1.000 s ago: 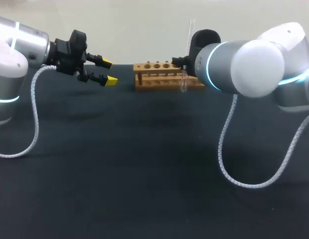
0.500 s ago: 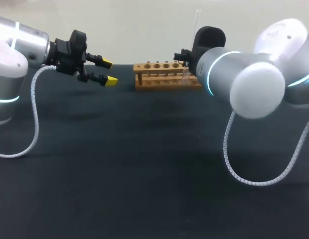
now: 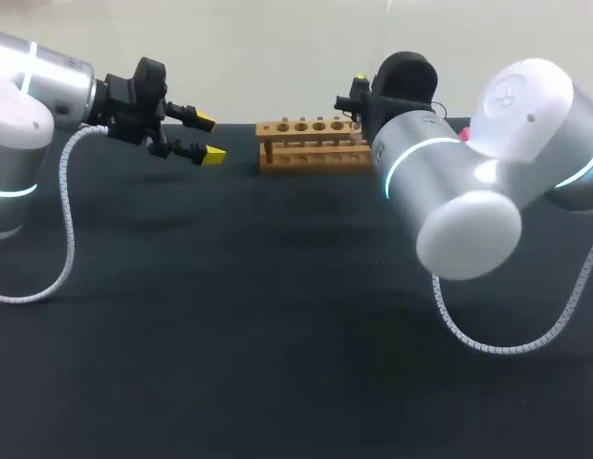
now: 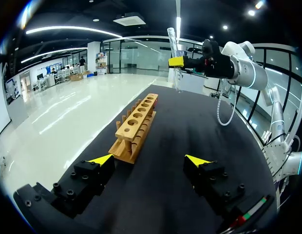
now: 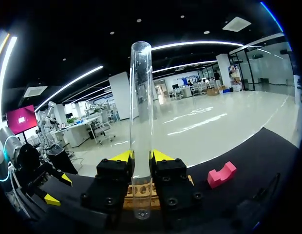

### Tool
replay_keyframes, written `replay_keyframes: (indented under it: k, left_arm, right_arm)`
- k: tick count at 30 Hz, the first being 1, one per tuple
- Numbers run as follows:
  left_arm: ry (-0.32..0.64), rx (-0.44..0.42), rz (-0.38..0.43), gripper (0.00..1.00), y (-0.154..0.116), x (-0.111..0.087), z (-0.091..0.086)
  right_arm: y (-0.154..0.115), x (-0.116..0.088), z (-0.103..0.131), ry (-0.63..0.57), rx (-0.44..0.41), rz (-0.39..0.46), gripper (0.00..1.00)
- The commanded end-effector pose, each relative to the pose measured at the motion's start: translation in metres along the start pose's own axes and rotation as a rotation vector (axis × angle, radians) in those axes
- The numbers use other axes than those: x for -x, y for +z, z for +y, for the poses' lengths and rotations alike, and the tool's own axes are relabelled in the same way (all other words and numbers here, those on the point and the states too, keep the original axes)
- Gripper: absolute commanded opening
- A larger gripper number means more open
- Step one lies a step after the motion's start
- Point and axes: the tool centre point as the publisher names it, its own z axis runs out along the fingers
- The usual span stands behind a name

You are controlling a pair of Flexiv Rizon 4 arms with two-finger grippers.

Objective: Grasp the test tube, adjust it, and insert it.

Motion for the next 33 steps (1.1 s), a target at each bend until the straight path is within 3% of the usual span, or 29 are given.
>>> replay_keyframes:
  k: [1, 8, 14, 33]
  left_arm:
    - [0.002, 0.002, -0.002, 1.0, 0.0, -0.001, 0.0]
    - [0.002, 0.002, -0.002, 1.0, 0.0, -0.001, 0.0]
    - [0.002, 0.002, -0.002, 1.0, 0.0, -0.001, 0.0]
    - [0.002, 0.002, -0.002, 1.0, 0.0, -0.001, 0.0]
  right_arm:
    - [0.003, -0.001, -0.002, -0.011, 0.042, -0.136, 0.0]
    - [0.005, 0.0, -0.001, -0.023, 0.045, -0.149, 0.0]
    - [0.024, 0.006, 0.004, -0.1, 0.063, -0.259, 0.0]
    - [0.05, 0.005, -0.002, -0.115, 0.097, -0.304, 0.0]
